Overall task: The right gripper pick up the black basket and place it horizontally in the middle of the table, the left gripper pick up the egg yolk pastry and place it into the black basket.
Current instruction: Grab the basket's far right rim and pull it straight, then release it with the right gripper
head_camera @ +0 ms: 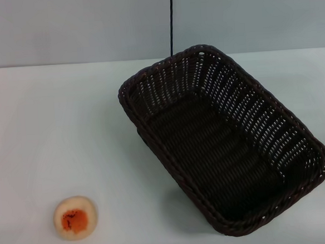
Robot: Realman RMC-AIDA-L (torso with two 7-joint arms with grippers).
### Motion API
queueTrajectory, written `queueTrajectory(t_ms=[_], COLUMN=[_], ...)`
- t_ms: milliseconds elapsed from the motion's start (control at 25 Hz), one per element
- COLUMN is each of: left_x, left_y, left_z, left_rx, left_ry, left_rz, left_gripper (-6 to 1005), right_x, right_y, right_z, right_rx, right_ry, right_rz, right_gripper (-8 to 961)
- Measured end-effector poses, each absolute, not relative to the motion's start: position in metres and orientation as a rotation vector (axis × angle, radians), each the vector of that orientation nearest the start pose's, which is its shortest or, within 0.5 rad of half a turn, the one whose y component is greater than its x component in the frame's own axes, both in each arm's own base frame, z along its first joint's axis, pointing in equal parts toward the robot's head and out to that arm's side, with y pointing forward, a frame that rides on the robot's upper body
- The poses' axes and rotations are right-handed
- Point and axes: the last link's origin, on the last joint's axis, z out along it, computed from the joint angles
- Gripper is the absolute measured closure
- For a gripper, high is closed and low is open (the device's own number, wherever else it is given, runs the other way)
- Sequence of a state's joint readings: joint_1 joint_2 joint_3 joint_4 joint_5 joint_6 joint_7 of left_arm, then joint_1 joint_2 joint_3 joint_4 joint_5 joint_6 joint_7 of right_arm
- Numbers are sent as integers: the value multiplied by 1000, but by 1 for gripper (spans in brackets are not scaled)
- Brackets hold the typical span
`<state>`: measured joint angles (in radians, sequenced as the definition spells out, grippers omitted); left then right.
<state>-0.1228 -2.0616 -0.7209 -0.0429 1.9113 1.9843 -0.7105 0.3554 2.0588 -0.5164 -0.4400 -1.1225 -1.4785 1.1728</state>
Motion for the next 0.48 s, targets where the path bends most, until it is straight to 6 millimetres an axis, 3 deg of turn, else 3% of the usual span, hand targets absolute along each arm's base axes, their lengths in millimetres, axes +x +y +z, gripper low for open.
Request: queueTrajectory(t_ms=[240, 480], left_x=[-361, -360], left_y=[171, 172], left_z=[87, 87], left_rx=[-1051, -1051], left_ry=[-410, -410], left_rz=[-1307, -1309], left_gripper=[274, 274], right_x=[297, 279], right_y=[329, 338], right_z=[105, 117], right_rx=[-1918, -2071], right_ry=[691, 736], right_rz=[1263, 1181], right_gripper=[386, 388])
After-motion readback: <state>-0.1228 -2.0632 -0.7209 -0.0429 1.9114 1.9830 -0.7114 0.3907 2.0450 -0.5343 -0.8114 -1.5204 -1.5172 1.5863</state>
